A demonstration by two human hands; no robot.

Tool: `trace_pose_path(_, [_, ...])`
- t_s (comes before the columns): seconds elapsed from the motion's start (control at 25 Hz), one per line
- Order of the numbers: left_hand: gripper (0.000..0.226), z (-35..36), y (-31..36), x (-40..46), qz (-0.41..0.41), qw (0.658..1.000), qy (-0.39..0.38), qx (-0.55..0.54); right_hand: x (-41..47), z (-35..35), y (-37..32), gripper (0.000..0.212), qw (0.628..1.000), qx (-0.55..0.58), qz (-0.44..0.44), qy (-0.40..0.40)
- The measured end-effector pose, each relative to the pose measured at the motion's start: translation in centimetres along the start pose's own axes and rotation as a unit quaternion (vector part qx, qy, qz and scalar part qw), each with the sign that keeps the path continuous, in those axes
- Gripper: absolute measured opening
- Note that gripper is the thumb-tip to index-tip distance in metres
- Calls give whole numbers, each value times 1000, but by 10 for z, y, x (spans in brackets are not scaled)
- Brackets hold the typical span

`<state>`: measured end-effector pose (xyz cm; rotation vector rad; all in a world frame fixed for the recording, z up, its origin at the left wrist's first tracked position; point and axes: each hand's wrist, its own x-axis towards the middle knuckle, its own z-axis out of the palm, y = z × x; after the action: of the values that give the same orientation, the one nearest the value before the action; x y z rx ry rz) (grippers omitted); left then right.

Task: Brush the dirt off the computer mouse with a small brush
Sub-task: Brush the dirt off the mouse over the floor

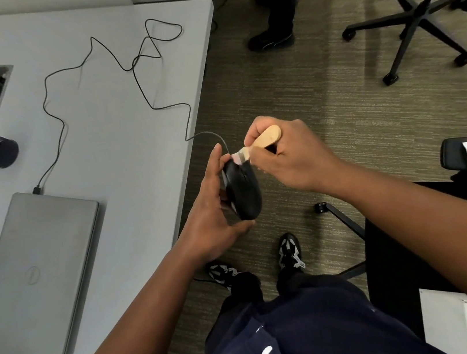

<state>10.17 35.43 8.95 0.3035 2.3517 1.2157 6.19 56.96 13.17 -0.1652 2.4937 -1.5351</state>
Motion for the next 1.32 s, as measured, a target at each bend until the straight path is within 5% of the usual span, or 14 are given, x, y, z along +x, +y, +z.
trace_pose_path(0.12, [146, -1, -3, -1, -5, 1000, 13, -14, -2, -2, 0, 10, 998, -9, 24, -49])
trace_pose_path(0.32, [146, -2, -1, 0, -8, 1000, 15, -25, 3, 2, 0, 4, 999, 30, -8, 30])
trace_pose_path(0.52, [149, -4, -2, 0, -8, 999, 21, -36, -1, 2, -2, 11, 1000, 6, 14, -27])
trace_pose_path(0.68, [147, -1, -3, 0, -6, 999, 16, -35, 0, 7, -4, 7, 999, 23, -11, 29])
trace_pose_path(0.92, [148, -2, -5, -1, -4, 999, 38, -33, -3, 7, -7, 13, 1000, -9, 6, -27])
trace_pose_path(1.08, [147, -2, -3, 0, -6, 999, 36, -38, 0, 9, -7, 8, 999, 19, -12, 22])
trace_pose_path(1.32, [146, -3, -2, -1, -14, 998, 36, -51, -2, 8, -8, 13, 1000, 1, 11, -13])
